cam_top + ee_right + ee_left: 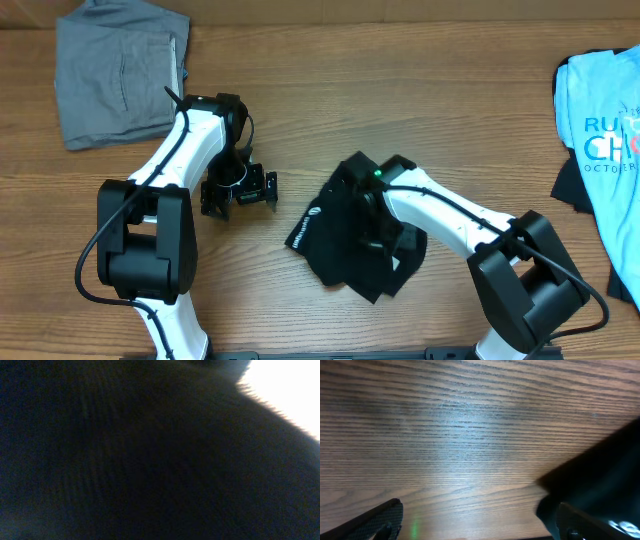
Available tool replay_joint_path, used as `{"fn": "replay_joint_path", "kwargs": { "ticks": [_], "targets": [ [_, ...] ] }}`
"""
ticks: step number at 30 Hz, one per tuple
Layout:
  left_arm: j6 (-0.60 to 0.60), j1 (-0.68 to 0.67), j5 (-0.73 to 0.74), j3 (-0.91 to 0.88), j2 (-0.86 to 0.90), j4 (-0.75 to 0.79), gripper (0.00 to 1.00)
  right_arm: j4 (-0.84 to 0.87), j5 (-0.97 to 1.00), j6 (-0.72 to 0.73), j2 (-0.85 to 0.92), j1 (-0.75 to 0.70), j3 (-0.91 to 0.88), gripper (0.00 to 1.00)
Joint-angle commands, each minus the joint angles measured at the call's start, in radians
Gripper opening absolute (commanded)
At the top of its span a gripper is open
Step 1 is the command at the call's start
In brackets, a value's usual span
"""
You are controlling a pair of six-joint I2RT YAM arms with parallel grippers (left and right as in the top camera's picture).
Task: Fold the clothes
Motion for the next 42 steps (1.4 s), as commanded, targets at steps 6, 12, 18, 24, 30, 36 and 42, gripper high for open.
{"fn": "replay_joint_path", "kwargs": {
  "ticks": [6, 12, 18, 24, 30, 36, 42],
  "targets": [
    [-0.002, 0.000, 0.014, -0.005, -0.009, 0.003, 1.00, 0.037, 0.037, 0.034, -0.002, -0.016, -0.164, 0.15],
    [-0.002, 0.000, 0.015, -0.005, -0.009, 0.011, 1.00, -0.129, 0.054, 0.033, -0.045, -0.034, -0.033, 0.26],
    [0.063, -0.003, 0.119, -0.005, -0.009, 0.056, 1.00, -0.272, 0.062, 0.032, -0.159, -0.035, 0.186, 0.98],
    [0.230, -0.042, 0.344, -0.005, -0.009, 0.140, 1.00, -0.304, 0.000, 0.021, -0.300, -0.035, 0.335, 1.00],
    [0.235, -0.121, 0.365, -0.006, -0.003, 0.206, 1.00, -0.283, -0.061, -0.031, -0.485, -0.035, 0.403, 1.00],
    [0.231, -0.220, 0.413, -0.006, 0.030, 0.269, 1.00, -0.281, -0.062, -0.050, -0.676, -0.035, 0.410, 1.00],
    [0.220, -0.283, 0.465, -0.006, 0.131, 0.332, 1.00, -0.303, -0.062, -0.050, -0.839, -0.035, 0.410, 1.00]
  ]
}}
